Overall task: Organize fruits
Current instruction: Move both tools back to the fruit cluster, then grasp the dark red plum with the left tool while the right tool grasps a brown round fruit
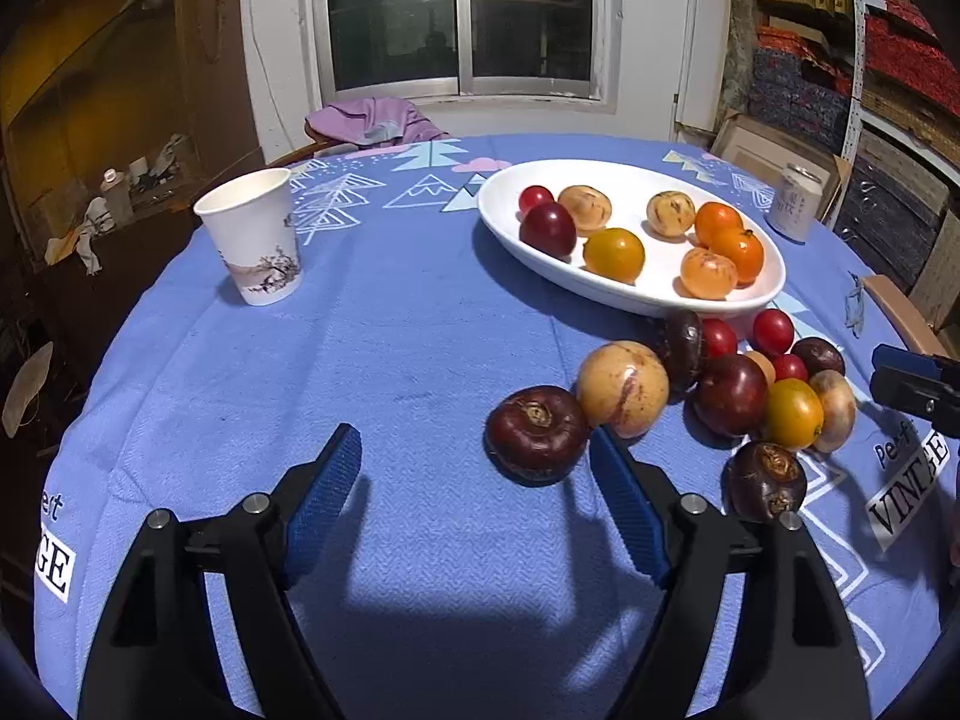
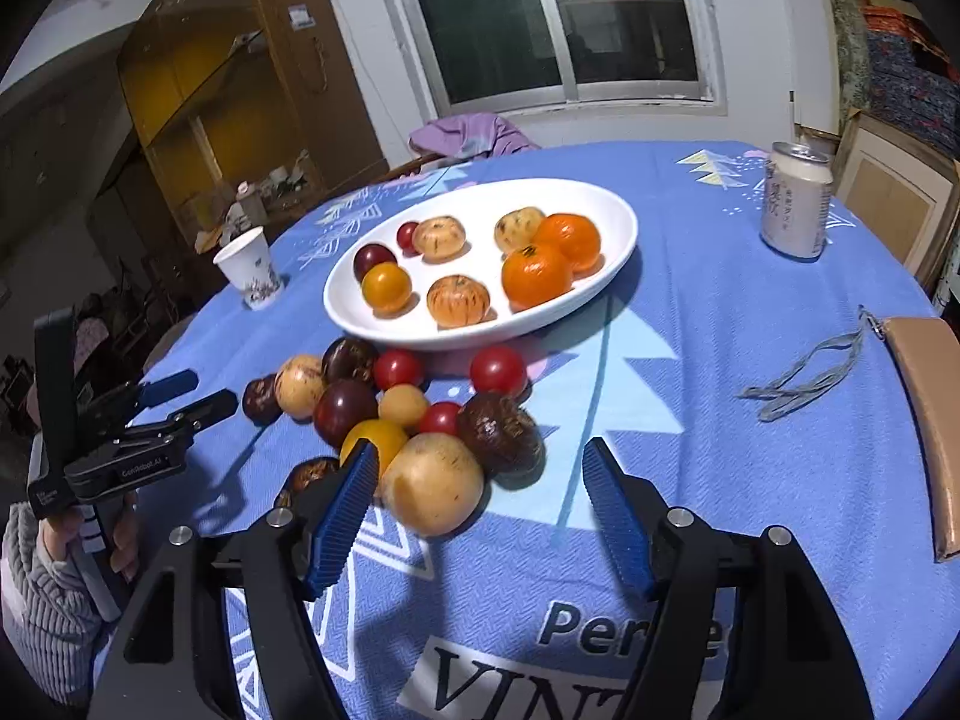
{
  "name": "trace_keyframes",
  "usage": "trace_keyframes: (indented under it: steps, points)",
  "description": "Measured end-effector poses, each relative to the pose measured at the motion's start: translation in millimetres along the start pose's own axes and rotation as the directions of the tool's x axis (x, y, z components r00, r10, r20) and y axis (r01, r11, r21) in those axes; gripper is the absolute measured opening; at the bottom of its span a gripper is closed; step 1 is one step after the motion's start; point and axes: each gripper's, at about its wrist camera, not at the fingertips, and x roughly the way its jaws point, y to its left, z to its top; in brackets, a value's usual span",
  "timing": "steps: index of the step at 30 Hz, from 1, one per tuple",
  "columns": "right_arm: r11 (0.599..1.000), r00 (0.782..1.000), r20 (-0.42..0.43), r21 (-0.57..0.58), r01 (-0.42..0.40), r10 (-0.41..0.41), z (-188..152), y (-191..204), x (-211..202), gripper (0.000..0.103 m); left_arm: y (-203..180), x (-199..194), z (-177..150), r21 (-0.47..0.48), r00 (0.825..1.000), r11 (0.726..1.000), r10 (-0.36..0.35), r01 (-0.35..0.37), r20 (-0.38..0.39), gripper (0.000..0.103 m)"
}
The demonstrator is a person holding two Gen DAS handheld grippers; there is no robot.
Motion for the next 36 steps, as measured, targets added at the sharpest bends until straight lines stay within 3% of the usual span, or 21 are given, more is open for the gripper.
trace_keyframes:
  steps: [11, 31, 36]
  points:
    - [1.0, 1.0, -0.017, -0.027, -0.005, 0.005, -2.4, 7.2, 2.3, 0.072, -2.7, 22.4, 5.4, -0.002, 0.996, 1.0, -0.001, 0.001, -0.086, 0.077]
    - [0.996, 0.997, -0.074, -0.088, -0.005, -0.002, -10.5, 21.8, 17.5, 0.072, -3.9, 37.1, 15.6, -0.024, 0.994, 0.999, -0.029, 0.027, -0.108, 0.076]
    - [0.996, 0.997, -0.075, -0.088, -0.003, -0.004, -11.9, 22.5, 17.7, 0.072, -4.7, 37.1, 15.9, -0.023, 0.994, 0.999, -0.041, 0.039, -0.106, 0.071]
